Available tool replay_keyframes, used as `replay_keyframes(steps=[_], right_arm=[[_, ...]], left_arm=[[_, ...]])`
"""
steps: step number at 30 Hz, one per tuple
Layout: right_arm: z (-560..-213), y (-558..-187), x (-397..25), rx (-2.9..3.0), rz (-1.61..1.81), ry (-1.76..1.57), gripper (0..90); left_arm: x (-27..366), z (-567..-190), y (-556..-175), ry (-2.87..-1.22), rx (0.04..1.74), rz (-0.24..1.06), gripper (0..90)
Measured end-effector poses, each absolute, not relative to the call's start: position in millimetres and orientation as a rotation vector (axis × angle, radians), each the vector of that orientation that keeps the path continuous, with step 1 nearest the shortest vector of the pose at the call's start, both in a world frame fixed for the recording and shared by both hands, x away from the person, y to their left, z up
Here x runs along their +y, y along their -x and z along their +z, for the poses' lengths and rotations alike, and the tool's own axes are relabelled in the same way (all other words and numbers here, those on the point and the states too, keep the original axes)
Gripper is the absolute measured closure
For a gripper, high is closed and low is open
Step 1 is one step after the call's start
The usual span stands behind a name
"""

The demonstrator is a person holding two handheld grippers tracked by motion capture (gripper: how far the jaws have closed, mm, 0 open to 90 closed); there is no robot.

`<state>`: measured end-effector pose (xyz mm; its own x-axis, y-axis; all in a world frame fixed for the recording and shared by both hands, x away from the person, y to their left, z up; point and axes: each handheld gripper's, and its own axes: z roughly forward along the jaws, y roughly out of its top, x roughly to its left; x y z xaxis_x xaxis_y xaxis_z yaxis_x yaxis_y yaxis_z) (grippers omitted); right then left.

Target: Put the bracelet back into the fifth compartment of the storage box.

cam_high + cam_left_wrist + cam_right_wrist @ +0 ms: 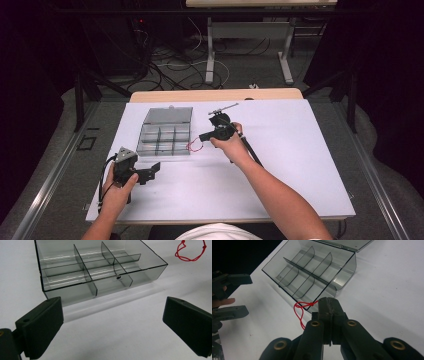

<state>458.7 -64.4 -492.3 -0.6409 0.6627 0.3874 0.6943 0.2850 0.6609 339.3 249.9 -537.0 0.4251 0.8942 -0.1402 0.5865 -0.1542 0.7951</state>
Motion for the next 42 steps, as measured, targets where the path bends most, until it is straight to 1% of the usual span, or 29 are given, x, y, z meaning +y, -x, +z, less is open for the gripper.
replay_keyframes(steps=[21, 23, 32, 33, 42], right_arm=[[-493, -464, -35, -2.5, -1.286, 1.263, 90.0], [-494, -464, -32, -2.491, -1.329, 1.26, 90.0], [-494, -466, -22, -2.495, -1.316, 1.256, 90.0], [-492, -467, -23, -2.516, -1.276, 1.242, 90.0], [-493, -469, -17, -2.493, -1.351, 1.259, 90.0]], left_arm=[[256, -537, -334, -1.83, 1.292, 0.472, 3.3], [256, -537, -334, -1.826, 1.293, 0.474, 3.3], [257, -537, -334, -1.828, 1.288, 0.471, 3.3], [257, -537, -334, -1.827, 1.287, 0.471, 3.3], [256, -538, -335, -1.829, 1.289, 0.478, 3.3]])
